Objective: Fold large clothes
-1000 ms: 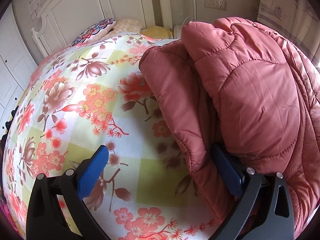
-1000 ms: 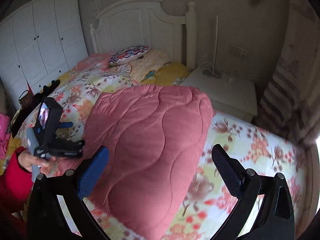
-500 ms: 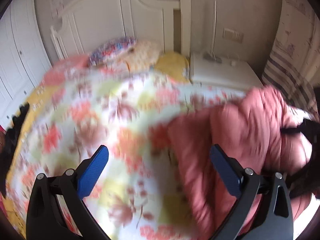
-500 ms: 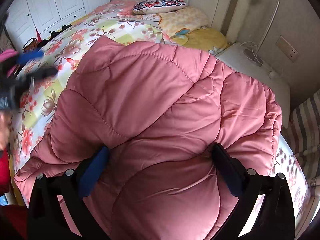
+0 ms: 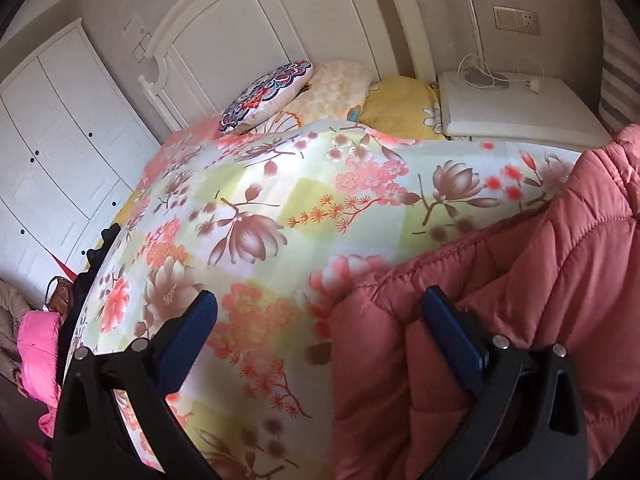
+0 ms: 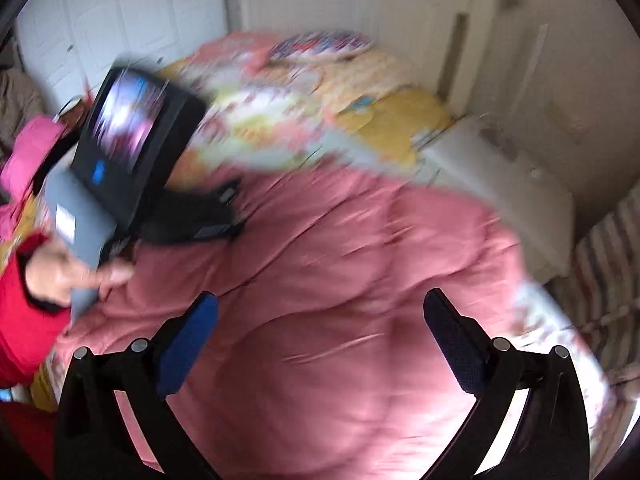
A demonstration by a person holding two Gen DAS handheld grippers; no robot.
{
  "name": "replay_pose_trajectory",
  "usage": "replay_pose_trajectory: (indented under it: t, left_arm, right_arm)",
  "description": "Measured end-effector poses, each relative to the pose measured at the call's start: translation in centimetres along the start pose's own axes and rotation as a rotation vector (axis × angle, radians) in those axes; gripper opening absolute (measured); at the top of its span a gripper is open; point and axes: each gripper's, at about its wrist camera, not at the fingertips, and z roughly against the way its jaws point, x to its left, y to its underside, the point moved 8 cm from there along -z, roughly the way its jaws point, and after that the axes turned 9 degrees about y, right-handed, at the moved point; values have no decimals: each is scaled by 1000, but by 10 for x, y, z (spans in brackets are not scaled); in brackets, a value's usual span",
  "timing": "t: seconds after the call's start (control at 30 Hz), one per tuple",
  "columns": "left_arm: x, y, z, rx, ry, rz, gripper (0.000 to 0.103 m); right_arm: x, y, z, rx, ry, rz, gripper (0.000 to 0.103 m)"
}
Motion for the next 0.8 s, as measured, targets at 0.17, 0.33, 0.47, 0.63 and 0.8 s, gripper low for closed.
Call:
replay_pose_trajectory:
  t: [0.17,0.33,0.47,0.63,0.8]
  left_arm:
    - [-4,3,0,-22,8,22,101]
    - [-5,12,-7,-49,65,88,101]
    - [-25,12,-2,-76,76,59,101]
    - [-56,12,4,-75,133,29,101]
    - [-97,9,15,-81,174,-30,101]
  right_arm:
    - [12,-21,-23,26,-133,4,98]
    - [30,17,-74,175,-148,37,99]
    - [25,30,-70,204,-103,47,99]
    - [4,52,-58,214,-70,7,99]
    - [-21,82,-44,222,-21,-48,99]
